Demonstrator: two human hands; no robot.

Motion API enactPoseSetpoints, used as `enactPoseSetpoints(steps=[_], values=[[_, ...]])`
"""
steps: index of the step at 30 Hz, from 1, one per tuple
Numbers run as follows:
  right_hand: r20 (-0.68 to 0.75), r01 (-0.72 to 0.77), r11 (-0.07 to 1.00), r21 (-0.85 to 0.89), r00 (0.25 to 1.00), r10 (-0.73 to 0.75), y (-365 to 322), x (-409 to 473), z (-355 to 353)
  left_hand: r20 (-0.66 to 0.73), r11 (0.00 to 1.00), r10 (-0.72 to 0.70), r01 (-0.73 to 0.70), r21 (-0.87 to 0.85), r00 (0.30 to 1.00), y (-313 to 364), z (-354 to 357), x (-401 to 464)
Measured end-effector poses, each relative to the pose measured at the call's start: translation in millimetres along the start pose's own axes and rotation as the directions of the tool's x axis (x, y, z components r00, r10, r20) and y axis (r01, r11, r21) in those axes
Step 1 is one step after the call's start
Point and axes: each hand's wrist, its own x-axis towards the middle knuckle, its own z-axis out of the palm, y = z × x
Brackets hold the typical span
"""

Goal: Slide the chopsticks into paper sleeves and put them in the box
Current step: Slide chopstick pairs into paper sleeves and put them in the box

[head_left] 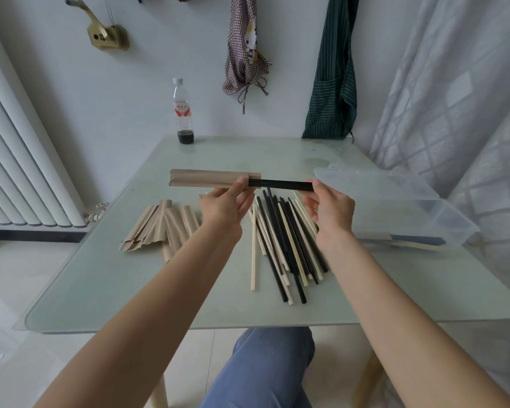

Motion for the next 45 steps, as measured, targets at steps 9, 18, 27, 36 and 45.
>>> enactPoseSetpoints(steps=[9, 18, 27, 36, 45], values=[[0.443, 0.565, 0.156, -0.810, 0.765, -0.467, -34, 22, -61, 0.049, 0.998, -0.070, 0.069, 0.011, 0.996, -45, 62, -10], [0.536, 0.522, -0.151, -0.839, 0.749, -0.388, -49, 52, -101, 0.154, 0.983, -0.185, 0.179, 0.048, 0.971, -92, 114, -12], [0.403, 0.409, -0.014, -0.912, 0.891, -0.210, -69, 104, -152, 0.539, 0.667, -0.256, -0.257, 0.699, 0.803, -88, 133, -10], [0.316, 0.326, -0.049, -0.944, 0.937, 0.147, -85, 140, -176, 0.661, -0.297, -0.259, -0.710, 0.639, 0.704, -100, 145, 26], [0.227, 0.311, -0.201, -0.929, 0.907, 0.354, -74, 153, -169, 0.563, -0.334, -0.398, -0.686, 0.646, 0.724, -119, 147, 43]])
